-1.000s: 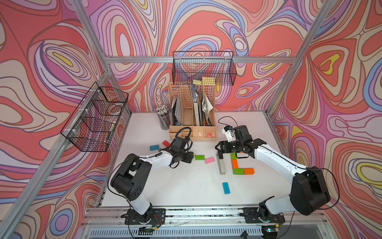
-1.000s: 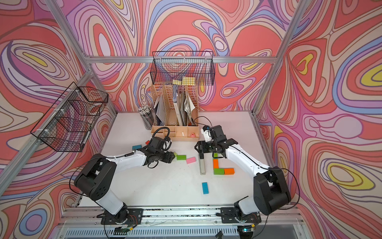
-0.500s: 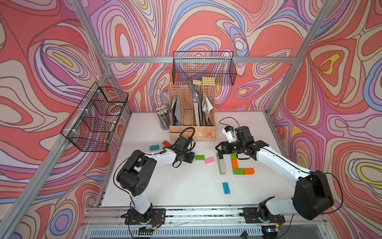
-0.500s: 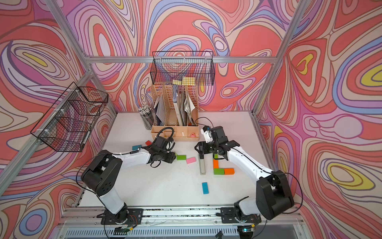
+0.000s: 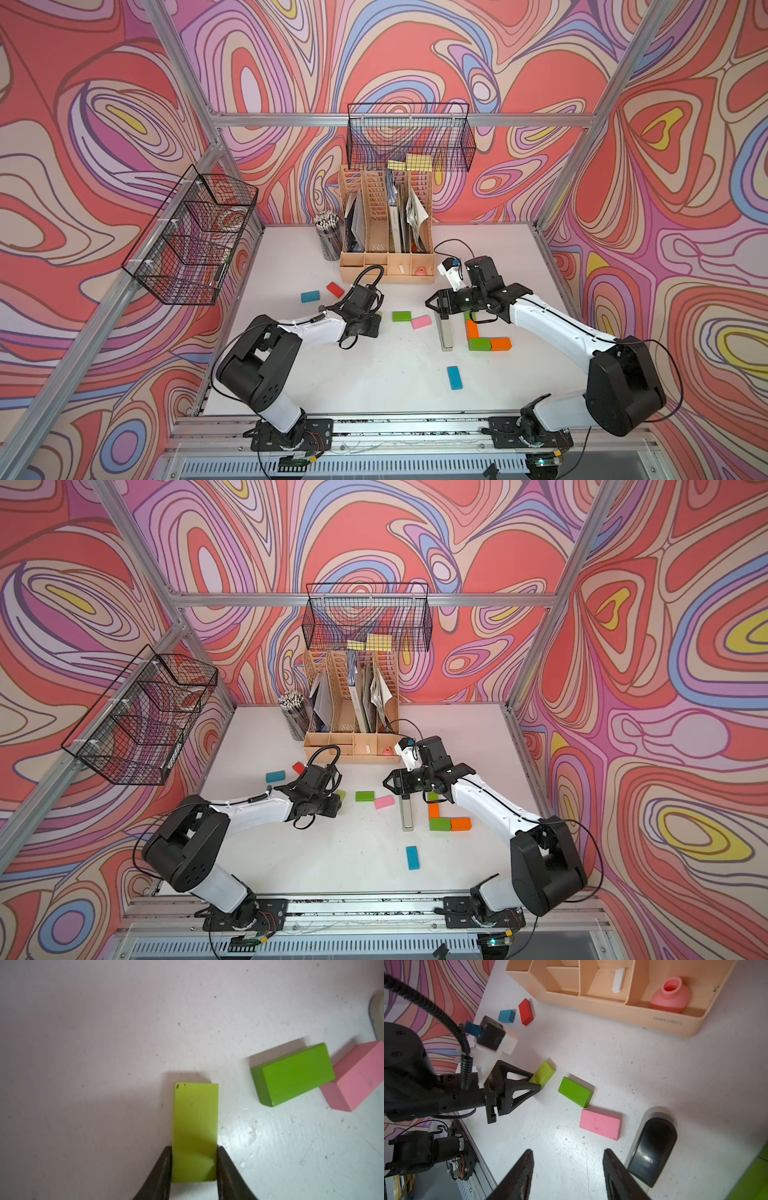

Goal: Assemble the letter c with building blocks
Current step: Adjust the building block at the center of the board.

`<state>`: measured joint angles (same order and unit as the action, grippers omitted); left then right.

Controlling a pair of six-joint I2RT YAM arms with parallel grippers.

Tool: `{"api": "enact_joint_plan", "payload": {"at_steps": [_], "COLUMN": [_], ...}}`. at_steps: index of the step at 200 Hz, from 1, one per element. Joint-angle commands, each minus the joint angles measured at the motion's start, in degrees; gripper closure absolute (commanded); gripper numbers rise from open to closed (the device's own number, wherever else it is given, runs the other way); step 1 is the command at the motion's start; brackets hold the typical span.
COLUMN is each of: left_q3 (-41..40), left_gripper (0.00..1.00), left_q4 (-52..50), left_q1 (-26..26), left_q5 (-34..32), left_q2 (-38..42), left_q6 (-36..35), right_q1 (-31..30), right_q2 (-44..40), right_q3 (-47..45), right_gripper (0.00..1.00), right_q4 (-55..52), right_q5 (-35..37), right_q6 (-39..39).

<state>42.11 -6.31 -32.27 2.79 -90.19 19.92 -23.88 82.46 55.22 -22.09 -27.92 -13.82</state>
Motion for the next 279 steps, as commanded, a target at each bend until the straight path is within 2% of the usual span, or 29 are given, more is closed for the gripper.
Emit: {"api": "enact_joint_plan", "payload": {"at_steps": [1, 55, 152, 177, 229, 254, 279], "left_q3": [-3.41, -9.02, -10.29, -10.47, -8.48, -6.41, -3.65], "left_gripper": [0.66, 0.65, 0.65, 0.59, 0.38, 0.36, 0.35], "left_q4": [-2.37, -4.43, -4.51, -4.61, -7.34, -8.18, -11.35], "left_q1": [-0.16, -0.36, -0.76, -0.77, -0.87, -1.38, -1.48], "left_q5": [-1.99, -2.01, -5.36, -5.69, -5.67, -4.97, -6.77], "left_q2": [4.73, 14.10, 12.57, 12.80, 13.29, 16.36, 18.14], "left_q6": [4.46, 9.38, 13.69, 13.93, 11.75, 7.83, 7.84], "right_q1": [-0.52, -2.02, -3.63, -3.72, -3.74, -3.72, -3.72], "right_q2": [1.08, 2.86, 3.09, 3.40, 2.93, 3.38, 4.41], "right_q3": [0.24, 0.85, 1.30, 1.40, 1.38, 1.51, 2.08], "right_gripper": [0.43, 0.43, 0.42, 0.39, 0.37, 0.38, 0.39], "right_q4": [0.98, 1.50, 1.51, 1.42, 1.26, 1.26, 0.49], "right_q5": [-0.73, -1.30, -1.08, -0.95, -0.64, -0.64, -0.49], "right_q6": [-0.33, -1.03, -1.27, -1.29, -1.12, -0.90, -0.29]}}
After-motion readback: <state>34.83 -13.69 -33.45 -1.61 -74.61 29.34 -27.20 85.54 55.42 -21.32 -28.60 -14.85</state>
